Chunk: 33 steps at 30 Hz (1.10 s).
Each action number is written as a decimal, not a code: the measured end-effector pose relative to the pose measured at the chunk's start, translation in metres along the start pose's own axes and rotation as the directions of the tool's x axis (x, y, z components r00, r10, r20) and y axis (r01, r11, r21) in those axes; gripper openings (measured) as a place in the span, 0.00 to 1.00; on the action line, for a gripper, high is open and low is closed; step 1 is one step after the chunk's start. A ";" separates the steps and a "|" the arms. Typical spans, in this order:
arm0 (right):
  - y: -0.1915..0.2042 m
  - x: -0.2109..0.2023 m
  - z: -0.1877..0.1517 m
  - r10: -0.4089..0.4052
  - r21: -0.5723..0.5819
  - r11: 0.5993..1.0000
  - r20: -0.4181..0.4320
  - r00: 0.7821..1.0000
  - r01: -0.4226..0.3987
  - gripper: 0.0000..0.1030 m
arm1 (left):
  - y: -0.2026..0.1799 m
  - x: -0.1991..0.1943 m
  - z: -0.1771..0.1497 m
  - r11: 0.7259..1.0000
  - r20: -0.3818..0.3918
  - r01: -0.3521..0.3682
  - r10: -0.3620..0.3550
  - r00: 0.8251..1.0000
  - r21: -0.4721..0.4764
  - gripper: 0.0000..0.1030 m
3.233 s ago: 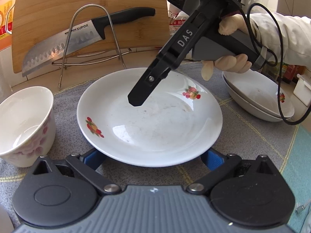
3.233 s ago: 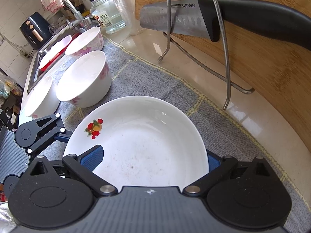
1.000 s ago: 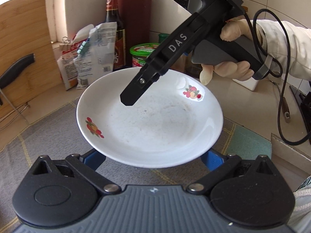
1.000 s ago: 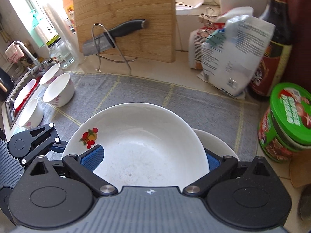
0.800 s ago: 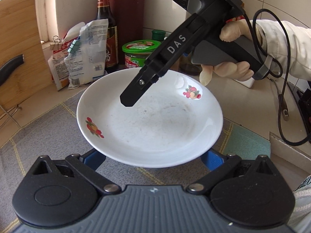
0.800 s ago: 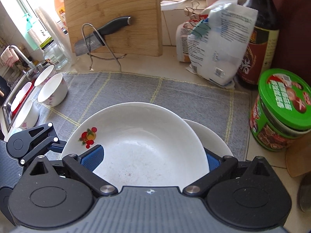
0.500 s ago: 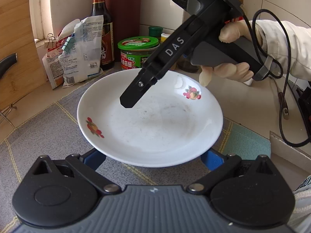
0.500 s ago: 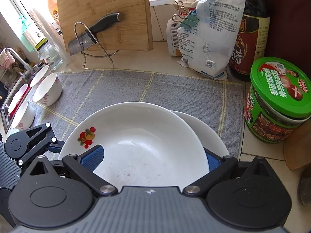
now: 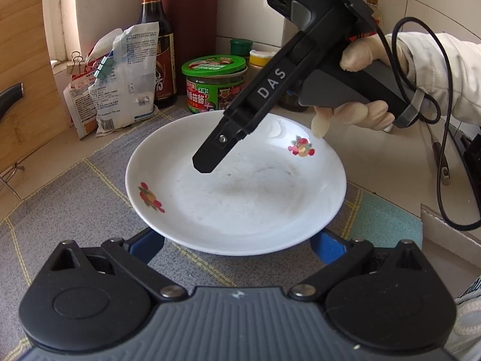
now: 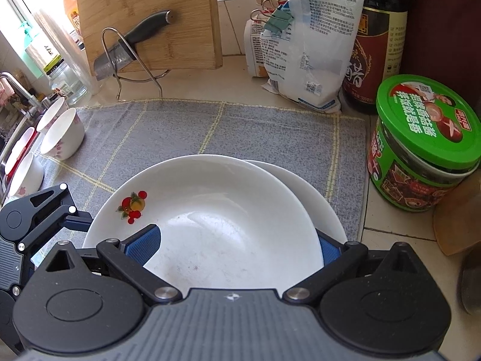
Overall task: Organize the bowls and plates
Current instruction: 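Lower the held plate onto the stacked plates with the right gripper, then open the right gripper to release the plate on the stack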
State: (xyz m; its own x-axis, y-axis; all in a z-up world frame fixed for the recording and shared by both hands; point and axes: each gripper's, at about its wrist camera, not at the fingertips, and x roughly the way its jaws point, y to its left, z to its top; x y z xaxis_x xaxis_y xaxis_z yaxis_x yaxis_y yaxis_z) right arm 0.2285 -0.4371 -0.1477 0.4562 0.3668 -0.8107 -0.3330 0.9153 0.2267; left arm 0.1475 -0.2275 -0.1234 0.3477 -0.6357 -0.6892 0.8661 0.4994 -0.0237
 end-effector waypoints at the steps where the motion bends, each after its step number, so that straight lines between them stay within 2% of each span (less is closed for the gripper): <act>1: 0.000 0.000 0.000 -0.003 -0.003 1.000 -0.001 1.000 0.003 1.00 | 0.000 0.000 0.000 1.000 0.001 0.002 -0.002 1.000 0.001 0.99; 33: -0.003 -0.028 -0.013 -0.105 0.068 0.992 0.024 0.994 0.103 1.00 | 0.000 -0.011 -0.008 1.000 0.052 -0.013 0.013 0.999 0.010 0.99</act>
State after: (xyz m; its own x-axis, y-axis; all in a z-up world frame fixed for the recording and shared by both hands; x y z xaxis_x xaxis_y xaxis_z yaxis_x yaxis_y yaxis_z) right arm 0.2058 -0.4518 -0.1332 0.5082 0.2723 -0.8170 -0.2273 0.9575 0.1776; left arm 0.1408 -0.2163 -0.1214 0.3769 -0.6594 -0.6505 0.8650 0.5017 -0.0074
